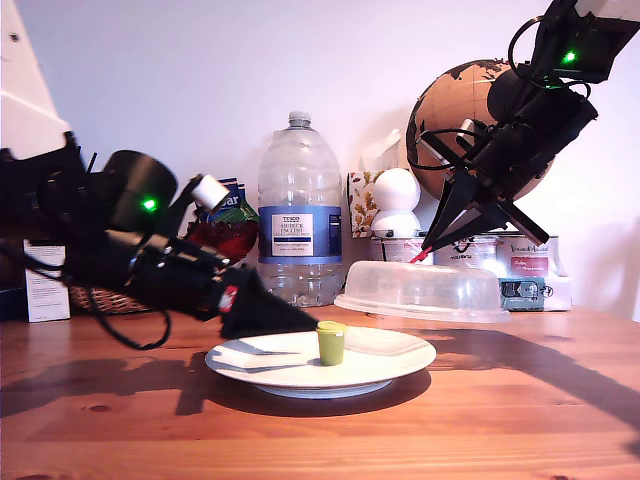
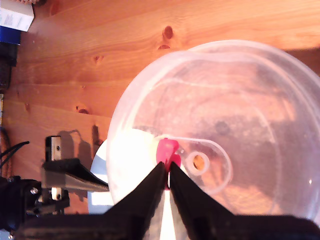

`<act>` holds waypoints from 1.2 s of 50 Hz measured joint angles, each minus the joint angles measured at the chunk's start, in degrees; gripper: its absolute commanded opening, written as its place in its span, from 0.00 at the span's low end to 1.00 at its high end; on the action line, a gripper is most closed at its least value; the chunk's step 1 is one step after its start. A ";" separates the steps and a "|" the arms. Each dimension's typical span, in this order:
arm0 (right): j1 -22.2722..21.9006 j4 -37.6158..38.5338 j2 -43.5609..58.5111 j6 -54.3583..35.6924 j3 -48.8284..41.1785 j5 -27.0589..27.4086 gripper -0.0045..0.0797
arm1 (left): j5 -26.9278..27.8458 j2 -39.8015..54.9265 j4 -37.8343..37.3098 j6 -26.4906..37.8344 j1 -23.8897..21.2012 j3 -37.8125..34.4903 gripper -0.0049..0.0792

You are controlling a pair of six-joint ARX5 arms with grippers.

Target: Lift the plastic dome with your right arm while removing the green coffee capsule from the plate using your left arm.

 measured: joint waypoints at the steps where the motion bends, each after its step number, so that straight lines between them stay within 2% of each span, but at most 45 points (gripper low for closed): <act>1: -0.11 -0.02 0.00 -0.04 0.00 0.00 0.04 | 0.02 0.00 -0.33 0.00 -0.13 0.07 0.49; 53: -0.68 0.00 0.00 -0.20 0.00 -0.87 0.04 | 0.26 2.40 -1.92 1.46 -1.95 2.14 0.48; 60: -0.68 0.00 0.00 -0.20 0.00 -0.98 0.04 | 0.76 2.75 -2.47 1.46 -2.03 3.19 0.42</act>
